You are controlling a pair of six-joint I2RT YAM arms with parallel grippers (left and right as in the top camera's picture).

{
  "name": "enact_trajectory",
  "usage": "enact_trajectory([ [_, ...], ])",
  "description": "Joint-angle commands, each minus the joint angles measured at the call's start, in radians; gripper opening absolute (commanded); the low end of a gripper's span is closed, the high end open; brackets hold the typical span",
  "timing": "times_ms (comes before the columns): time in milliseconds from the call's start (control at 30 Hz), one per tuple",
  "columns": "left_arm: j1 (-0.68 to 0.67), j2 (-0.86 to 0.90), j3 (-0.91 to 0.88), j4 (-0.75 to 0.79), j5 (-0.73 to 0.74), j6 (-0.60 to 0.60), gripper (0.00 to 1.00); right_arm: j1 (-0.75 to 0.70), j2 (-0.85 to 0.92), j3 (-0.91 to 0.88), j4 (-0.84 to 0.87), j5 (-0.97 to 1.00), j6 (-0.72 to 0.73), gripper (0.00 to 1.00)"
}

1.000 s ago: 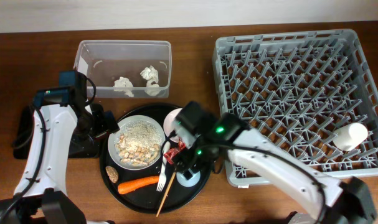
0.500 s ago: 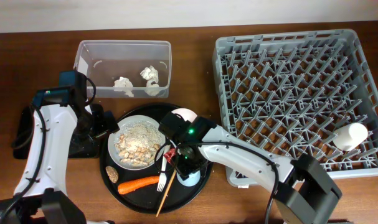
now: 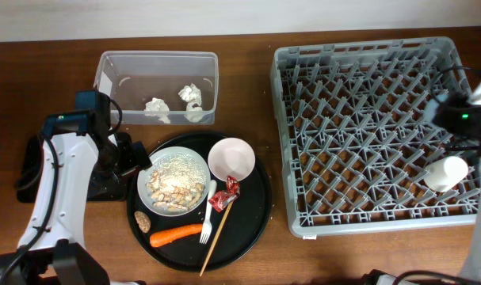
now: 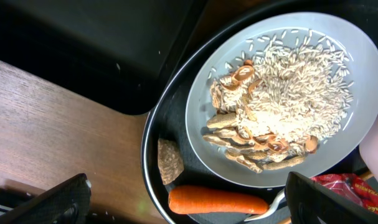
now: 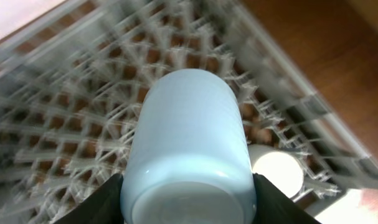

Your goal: Sort waste into correct bins and load items into the dishwasher rack

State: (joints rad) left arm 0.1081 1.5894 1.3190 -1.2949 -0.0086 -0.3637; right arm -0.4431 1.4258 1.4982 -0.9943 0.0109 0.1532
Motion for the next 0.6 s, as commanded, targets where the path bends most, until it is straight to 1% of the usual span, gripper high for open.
enact_trajectory([
  [0,0.004,-0.002,-0.003,0.002,-0.007,-0.01,0.99,-0.082,0.08,0.011,0.051,0.001,-0.006,0.45],
  [67,0.004,-0.002,-0.003,-0.004,-0.007,-0.01,0.99,-0.108,0.175,0.011,0.116,0.002,-0.006,0.46],
  [133,0.004,-0.002,-0.003,-0.005,-0.007,-0.01,0.99,-0.108,0.231,0.011,0.148,0.002,-0.006,0.46],
  [233,0.004,-0.002,-0.003,-0.005,-0.007,-0.01,0.99,-0.109,0.319,0.011,0.185,0.101,0.004,0.46],
  [333,0.004,-0.002,-0.003,0.0,-0.007,-0.01,0.99,-0.116,0.348,0.011,0.196,0.114,0.013,0.45],
  [433,0.004,-0.002,-0.003,0.002,-0.007,-0.01,0.99,-0.116,0.349,0.009,0.203,0.159,0.014,0.46],
  [567,0.004,-0.002,-0.003,0.0,-0.007,-0.01,0.99,-0.116,0.351,0.007,0.242,0.163,0.016,0.46],
])
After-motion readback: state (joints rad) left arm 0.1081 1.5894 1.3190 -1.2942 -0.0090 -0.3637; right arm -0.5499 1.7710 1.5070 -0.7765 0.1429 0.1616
